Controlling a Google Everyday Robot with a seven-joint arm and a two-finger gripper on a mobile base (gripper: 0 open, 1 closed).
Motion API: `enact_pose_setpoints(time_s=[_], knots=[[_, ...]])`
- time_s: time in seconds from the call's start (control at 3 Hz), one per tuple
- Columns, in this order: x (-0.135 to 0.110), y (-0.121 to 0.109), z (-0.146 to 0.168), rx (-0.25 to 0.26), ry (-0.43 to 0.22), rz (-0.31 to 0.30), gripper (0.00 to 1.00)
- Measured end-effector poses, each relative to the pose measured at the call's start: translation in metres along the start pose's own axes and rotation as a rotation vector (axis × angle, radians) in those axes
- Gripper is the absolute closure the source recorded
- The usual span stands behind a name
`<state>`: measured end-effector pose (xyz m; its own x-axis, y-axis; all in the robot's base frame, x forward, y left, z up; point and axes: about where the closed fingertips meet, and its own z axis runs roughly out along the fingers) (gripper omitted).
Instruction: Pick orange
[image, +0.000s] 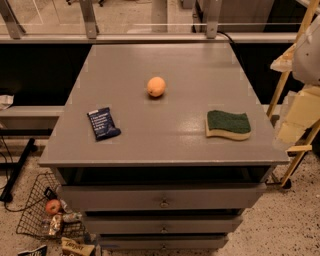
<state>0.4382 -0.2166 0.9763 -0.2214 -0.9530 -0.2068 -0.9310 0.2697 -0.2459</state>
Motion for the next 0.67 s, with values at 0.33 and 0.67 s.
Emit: enact_pose_setpoints(time_s=[0.33,0.67], knots=[[0.0,0.0,0.0,0.0,0.0,0.0,0.0],[-0.009,-0.028,0.013,0.044,-0.083,0.02,0.0]])
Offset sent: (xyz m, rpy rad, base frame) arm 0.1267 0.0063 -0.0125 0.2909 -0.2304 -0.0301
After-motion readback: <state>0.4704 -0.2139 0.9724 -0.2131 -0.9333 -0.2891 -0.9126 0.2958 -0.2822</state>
